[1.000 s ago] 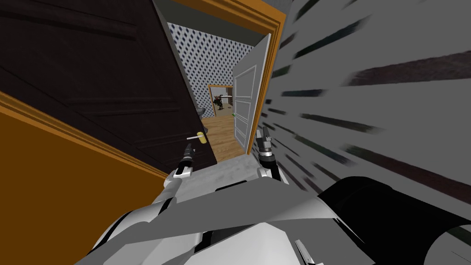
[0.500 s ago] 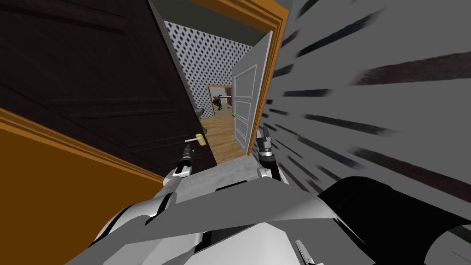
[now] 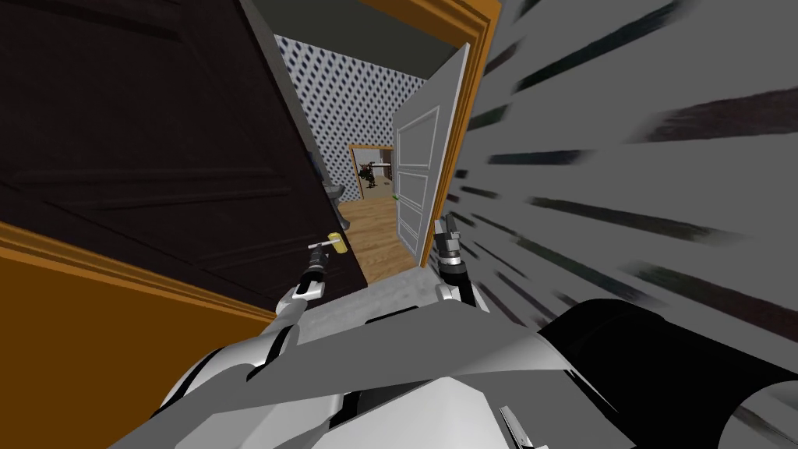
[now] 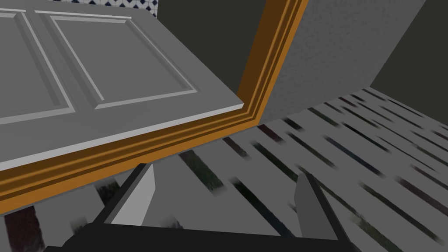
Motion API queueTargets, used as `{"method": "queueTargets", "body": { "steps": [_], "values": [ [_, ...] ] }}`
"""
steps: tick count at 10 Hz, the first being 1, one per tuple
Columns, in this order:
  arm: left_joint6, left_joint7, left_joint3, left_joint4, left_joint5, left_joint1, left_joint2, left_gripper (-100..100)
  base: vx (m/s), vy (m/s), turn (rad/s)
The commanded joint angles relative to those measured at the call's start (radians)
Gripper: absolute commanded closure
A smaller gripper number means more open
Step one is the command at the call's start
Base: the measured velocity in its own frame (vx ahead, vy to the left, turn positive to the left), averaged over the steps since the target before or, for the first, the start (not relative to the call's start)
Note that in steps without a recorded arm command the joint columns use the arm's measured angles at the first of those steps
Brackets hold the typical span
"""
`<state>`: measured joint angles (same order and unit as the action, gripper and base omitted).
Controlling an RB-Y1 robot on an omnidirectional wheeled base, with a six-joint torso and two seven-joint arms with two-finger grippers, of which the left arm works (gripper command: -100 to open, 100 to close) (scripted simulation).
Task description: Push the door open
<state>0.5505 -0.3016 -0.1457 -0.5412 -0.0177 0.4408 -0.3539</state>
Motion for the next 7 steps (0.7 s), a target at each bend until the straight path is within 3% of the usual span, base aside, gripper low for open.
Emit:
{"method": "queueTargets", "body": {
  "steps": [1,5,6,7],
  "values": [
    [-0.003,0.004,-0.004,-0.002,0.002,-0.001,0.0,-100,0.189,0.069,-0.033],
    [-0.003,0.007,-0.009,0.005,0.004,0.002,0.0,-100,0.177,0.045,-0.02],
    [-0.003,0.007,-0.009,0.005,0.004,0.002,0.0,100,-0.012,0.001,0.01],
    [-0.003,0.007,-0.009,0.005,0.004,0.002,0.0,100,-0.037,-0.007,-0.007]
  ]
}}
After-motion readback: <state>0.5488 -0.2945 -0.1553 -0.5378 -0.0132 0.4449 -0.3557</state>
